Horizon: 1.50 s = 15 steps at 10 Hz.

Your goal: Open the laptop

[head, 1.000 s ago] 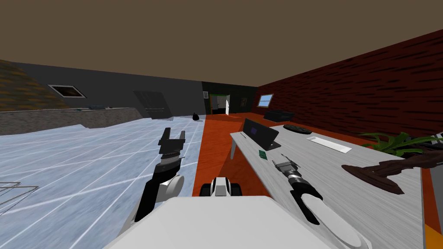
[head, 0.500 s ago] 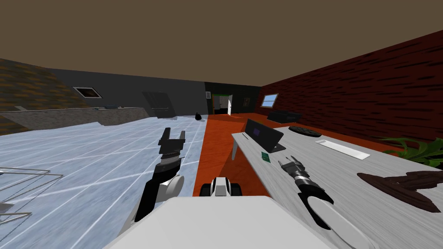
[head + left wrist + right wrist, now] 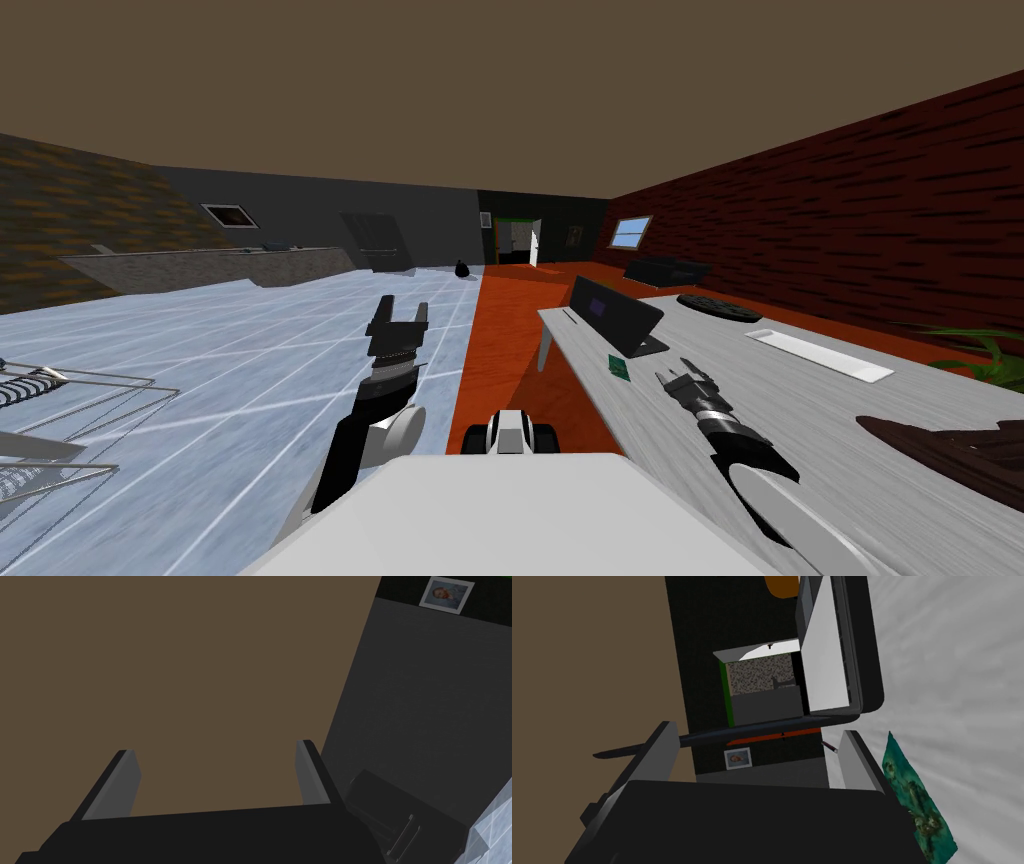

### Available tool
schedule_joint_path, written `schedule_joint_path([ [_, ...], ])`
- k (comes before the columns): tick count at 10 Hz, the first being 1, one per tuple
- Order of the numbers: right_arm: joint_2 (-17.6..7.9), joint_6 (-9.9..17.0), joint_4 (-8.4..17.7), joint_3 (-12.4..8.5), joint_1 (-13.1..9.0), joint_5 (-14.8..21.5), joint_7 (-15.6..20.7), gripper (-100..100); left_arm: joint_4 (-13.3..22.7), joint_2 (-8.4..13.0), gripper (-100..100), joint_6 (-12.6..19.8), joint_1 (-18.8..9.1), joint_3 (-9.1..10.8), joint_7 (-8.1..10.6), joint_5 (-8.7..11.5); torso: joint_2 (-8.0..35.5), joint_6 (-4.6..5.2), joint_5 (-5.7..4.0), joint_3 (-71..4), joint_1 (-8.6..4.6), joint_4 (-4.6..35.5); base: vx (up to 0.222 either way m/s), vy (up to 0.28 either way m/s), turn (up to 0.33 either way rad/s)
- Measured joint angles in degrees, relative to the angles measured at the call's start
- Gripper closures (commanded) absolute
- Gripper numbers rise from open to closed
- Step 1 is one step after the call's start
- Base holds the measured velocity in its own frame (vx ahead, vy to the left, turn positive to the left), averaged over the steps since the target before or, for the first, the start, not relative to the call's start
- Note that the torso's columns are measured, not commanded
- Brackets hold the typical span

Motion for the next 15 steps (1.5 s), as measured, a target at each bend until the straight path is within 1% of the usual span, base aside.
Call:
schedule_joint_path([
  [1, -0.39, 0.76, 0.25, -0.32, 0.14, 1.69, 0.35, -100, 0.0, 0.0, 0, 0.0, 0.01, 0.0, 0.0, 0.0, -0.01, 0.04, -0.01, 0.0, -0.01, 0.0, 0.001, -0.011, -0.014],
  [2, -0.61, 0.88, 0.53, -0.37, -0.01, 2.82, 0.61, -100, 0.0, 0.0, 0, 0.0, 0.01, 0.0, 0.0, 0.0, -0.01, 0.05, -0.01, 0.0, 0.01, 0.0, 0.0, -0.015, 0.095],
  [3, -1.41, 1.35, 0.82, -1.01, 0.4, 4.05, 1.46, -100, 0.0, 0.0, 0, 0.0, 0.0, 0.0, 0.0, 0.0, -0.01, 0.01, 0.0, -0.01, 0.0, 0.0, 0.001, -0.02, 0.09],
  [5, -2.54, 2.84, 2.02, -0.83, 0.67, 6.96, 1.1, -100, 0.0, 0.0, 0, 0.0, 0.01, 0.0, 0.0, 0.0, -0.01, 0.05, -0.01, 0.0, 0.01, 0.0, 0.0, -0.013, 0.062],
  [8, -5.59, 5.77, 4.7, -1.21, 1.3, 12.01, 1.23, -100, 0.0, 0.0, 0, 0.0, 0.0, 0.0, 0.0, 0.0, -0.01, 0.01, -0.01, -0.01, -0.02, 0.0, 0.0, -0.022, 0.085],
  [9, -6.32, 6.64, 5.34, -1.29, 1.52, 13.74, 1.22, -100, 0.0, 0.0, 0, 0.0, 0.01, 0.01, 0.0, 0.0, 0.0, 0.05, -0.02, 0.0, -0.01, 0.0, -0.001, -0.014, -0.014],
  [10, -6.48, 7.02, 5.53, -1.27, 1.62, 14.91, 1.2, -100, 0.0, 0.0, 0, 0.0, 0.01, 0.01, 0.0, 0.0, 0.0, 0.05, -0.01, 0.01, 0.03, 0.0, -0.006, -0.013, 0.114],
  [12, -8.02, 8.71, 6.96, -1.35, 1.94, 18.23, 1.39, -100, 0.0, 0.0, 0, 0.0, 0.01, 0.0, 0.0, 0.0, -0.01, 0.04, -0.01, 0.0, 0.0, 0.0, -0.004, -0.021, 0.083],
  [15, -10.97, 11.05, 8.73, -2.08, 2.94, 23.08, 1.84, -100, 0.0, 0.0, 0, 0.0, 0.0, 0.0, 0.0, 0.0, -0.01, 0.02, 0.0, -0.01, 0.0, 0.0, -0.005, -0.02, 0.063],
])
